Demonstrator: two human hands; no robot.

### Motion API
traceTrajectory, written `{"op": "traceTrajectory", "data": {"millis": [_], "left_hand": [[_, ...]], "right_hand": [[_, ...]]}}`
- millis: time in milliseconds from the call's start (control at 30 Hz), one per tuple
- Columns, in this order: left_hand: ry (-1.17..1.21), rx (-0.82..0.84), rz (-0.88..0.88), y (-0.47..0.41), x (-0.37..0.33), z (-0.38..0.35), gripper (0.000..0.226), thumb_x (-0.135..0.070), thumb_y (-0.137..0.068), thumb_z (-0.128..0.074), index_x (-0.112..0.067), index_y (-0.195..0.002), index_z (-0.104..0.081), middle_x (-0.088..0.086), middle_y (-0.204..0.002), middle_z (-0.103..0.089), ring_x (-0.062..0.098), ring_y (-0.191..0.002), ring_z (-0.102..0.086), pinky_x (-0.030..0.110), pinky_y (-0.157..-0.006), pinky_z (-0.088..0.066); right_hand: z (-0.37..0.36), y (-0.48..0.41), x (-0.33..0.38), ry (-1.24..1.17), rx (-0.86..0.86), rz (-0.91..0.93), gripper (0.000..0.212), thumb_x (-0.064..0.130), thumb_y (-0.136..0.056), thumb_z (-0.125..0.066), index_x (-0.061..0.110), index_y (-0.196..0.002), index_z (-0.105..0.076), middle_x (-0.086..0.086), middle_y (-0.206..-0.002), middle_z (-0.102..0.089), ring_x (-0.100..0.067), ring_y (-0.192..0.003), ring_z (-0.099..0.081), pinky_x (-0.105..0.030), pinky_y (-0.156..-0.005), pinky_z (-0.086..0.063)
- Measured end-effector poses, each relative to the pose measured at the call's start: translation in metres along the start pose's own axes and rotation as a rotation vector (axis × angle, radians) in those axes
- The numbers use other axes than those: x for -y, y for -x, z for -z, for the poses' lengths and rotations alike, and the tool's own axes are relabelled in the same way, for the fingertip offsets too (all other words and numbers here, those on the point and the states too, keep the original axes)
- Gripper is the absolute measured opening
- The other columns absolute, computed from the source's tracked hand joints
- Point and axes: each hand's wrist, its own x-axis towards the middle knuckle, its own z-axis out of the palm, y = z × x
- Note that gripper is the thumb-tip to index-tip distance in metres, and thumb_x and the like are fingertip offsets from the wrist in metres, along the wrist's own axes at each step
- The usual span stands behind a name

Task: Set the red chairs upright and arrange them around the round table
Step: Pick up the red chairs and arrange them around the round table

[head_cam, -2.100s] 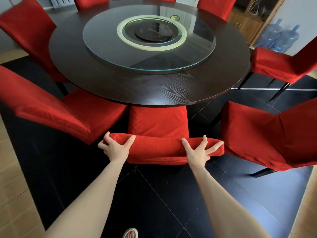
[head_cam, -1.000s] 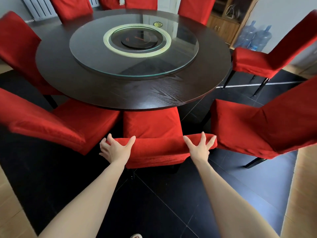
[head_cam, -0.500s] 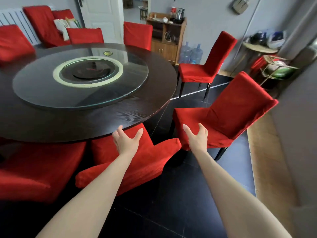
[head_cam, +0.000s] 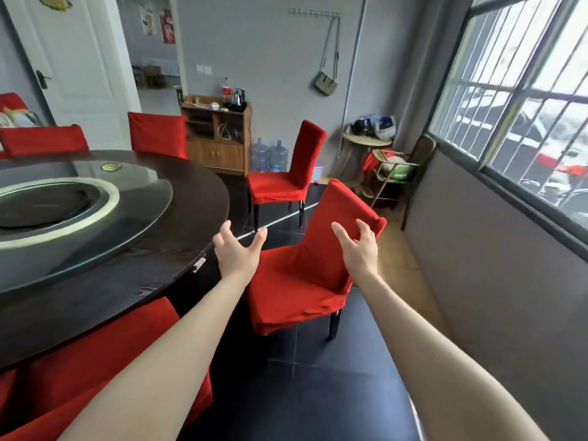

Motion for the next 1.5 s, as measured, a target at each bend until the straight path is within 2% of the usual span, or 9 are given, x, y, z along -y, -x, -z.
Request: {"op": "traceTrajectory", "data": {"millis": [267,400,567,633,800,1000,1133,1300,1500], "left_hand": [[0.118,0.077,-0.125,0.012,-0.100,-0.171,0.081,-0.042,-0.086,-0.071,-0.006,-0.147,-0.031,0.019,-0.142,-0.035,0.030,-0.129,-0.043,0.041,-0.108,-0.037],[0.151,0.136,-0.200,0.017,-0.144,-0.246,0.080,-0.041,-0.086,-0.071,-0.007,-0.146,-0.032,0.019,-0.140,-0.038,0.028,-0.127,-0.044,0.033,-0.104,-0.037],[0.170,0.211,-0.277,0.008,-0.190,-0.330,0.077,-0.042,-0.086,-0.071,-0.008,-0.144,-0.034,0.017,-0.135,-0.041,0.029,-0.124,-0.046,0.044,-0.106,-0.039],[0.181,0.239,-0.308,0.002,-0.203,-0.361,0.076,-0.040,-0.086,-0.071,-0.008,-0.144,-0.035,0.017,-0.135,-0.041,0.029,-0.124,-0.046,0.043,-0.107,-0.039],[0.214,0.298,-0.361,-0.028,-0.238,-0.456,0.076,-0.039,-0.085,-0.072,-0.007,-0.143,-0.035,0.018,-0.133,-0.043,0.028,-0.122,-0.046,0.037,-0.106,-0.039],[0.237,0.295,-0.416,-0.092,-0.290,-0.573,0.075,-0.040,-0.086,-0.070,-0.006,-0.143,-0.035,0.016,-0.131,-0.045,0.025,-0.119,-0.046,0.021,-0.090,-0.032],[0.245,0.294,-0.427,-0.134,-0.318,-0.643,0.073,-0.042,-0.088,-0.068,-0.009,-0.144,-0.034,0.015,-0.132,-0.045,0.026,-0.121,-0.046,0.032,-0.096,-0.037],[0.226,0.266,-0.408,-0.174,-0.327,-0.708,0.074,-0.043,-0.088,-0.067,-0.009,-0.144,-0.034,0.014,-0.133,-0.045,0.023,-0.120,-0.046,0.027,-0.093,-0.037],[0.244,0.192,-0.361,-0.231,-0.330,-0.785,0.076,-0.045,-0.088,-0.066,-0.011,-0.146,-0.032,0.012,-0.139,-0.043,0.025,-0.125,-0.047,0.043,-0.104,-0.042]], "right_hand": [[0.149,-0.118,-0.022,0.031,-0.109,0.031,0.068,0.047,-0.089,-0.066,0.011,-0.143,-0.046,-0.011,-0.142,-0.049,-0.024,-0.133,-0.044,-0.032,-0.110,-0.032],[0.210,-0.168,-0.034,-0.002,-0.159,0.032,0.068,0.047,-0.090,-0.065,0.013,-0.144,-0.044,-0.009,-0.146,-0.047,-0.024,-0.135,-0.042,-0.035,-0.113,-0.032],[0.263,-0.225,-0.047,-0.049,-0.228,0.036,0.066,0.048,-0.090,-0.064,0.016,-0.145,-0.044,-0.006,-0.147,-0.046,-0.024,-0.136,-0.041,-0.036,-0.111,-0.032],[0.278,-0.247,-0.052,-0.056,-0.259,0.041,0.065,0.048,-0.090,-0.064,0.017,-0.144,-0.045,-0.006,-0.145,-0.049,-0.024,-0.133,-0.044,-0.035,-0.110,-0.034],[0.315,-0.325,-0.068,-0.079,-0.315,0.065,0.067,0.051,-0.088,-0.065,0.016,-0.142,-0.047,-0.004,-0.142,-0.051,-0.023,-0.127,-0.050,-0.048,-0.104,-0.045],[0.351,-0.451,-0.073,-0.073,-0.346,0.107,0.067,0.050,-0.087,-0.066,0.015,-0.142,-0.047,-0.006,-0.139,-0.054,-0.024,-0.124,-0.053,-0.050,-0.101,-0.047],[0.366,-0.535,-0.075,-0.067,-0.350,0.132,0.067,0.049,-0.087,-0.067,0.014,-0.141,-0.047,-0.007,-0.140,-0.053,-0.024,-0.125,-0.053,-0.050,-0.100,-0.048],[0.374,-0.618,-0.093,-0.060,-0.326,0.134,0.067,0.050,-0.088,-0.065,0.013,-0.141,-0.048,-0.009,-0.139,-0.054,-0.024,-0.123,-0.054,-0.049,-0.100,-0.048],[0.369,-0.725,-0.117,-0.081,-0.209,0.187,0.065,0.048,-0.089,-0.064,0.012,-0.141,-0.048,-0.007,-0.132,-0.058,-0.023,-0.117,-0.056,-0.049,-0.099,-0.049]]}}
